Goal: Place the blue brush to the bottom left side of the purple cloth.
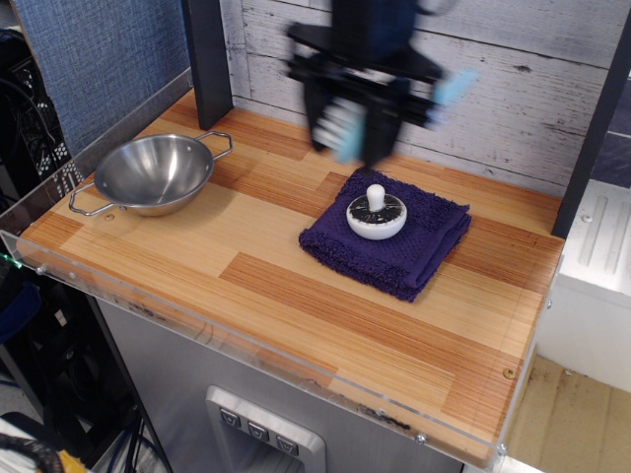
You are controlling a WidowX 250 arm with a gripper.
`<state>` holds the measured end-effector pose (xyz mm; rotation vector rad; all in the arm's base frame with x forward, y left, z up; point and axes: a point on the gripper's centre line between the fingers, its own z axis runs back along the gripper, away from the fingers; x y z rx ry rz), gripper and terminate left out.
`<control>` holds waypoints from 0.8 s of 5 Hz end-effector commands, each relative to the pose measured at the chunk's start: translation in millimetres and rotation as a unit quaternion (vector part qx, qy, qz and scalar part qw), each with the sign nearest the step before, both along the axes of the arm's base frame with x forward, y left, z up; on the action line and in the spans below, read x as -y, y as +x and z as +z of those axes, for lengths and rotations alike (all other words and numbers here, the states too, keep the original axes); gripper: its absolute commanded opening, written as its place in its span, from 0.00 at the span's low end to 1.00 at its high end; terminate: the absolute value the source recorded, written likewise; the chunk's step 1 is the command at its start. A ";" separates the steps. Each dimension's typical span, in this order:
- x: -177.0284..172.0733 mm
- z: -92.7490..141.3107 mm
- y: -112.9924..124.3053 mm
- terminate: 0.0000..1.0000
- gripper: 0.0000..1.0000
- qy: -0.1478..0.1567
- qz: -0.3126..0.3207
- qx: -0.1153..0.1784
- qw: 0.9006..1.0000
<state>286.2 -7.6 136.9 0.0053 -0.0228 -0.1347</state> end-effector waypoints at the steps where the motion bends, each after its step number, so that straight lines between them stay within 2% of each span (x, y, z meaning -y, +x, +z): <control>1: -86.4 -21.9 4.2 0.00 0.00 0.038 0.112 -0.029 0.993; 2: -98.6 -52.7 6.4 0.00 0.00 0.055 0.136 -0.061 0.987; 3: -100.6 -71.5 3.3 0.00 0.00 0.057 0.150 -0.093 0.983; 4: -95.9 -83.1 0.7 0.00 0.00 0.049 0.152 -0.105 0.982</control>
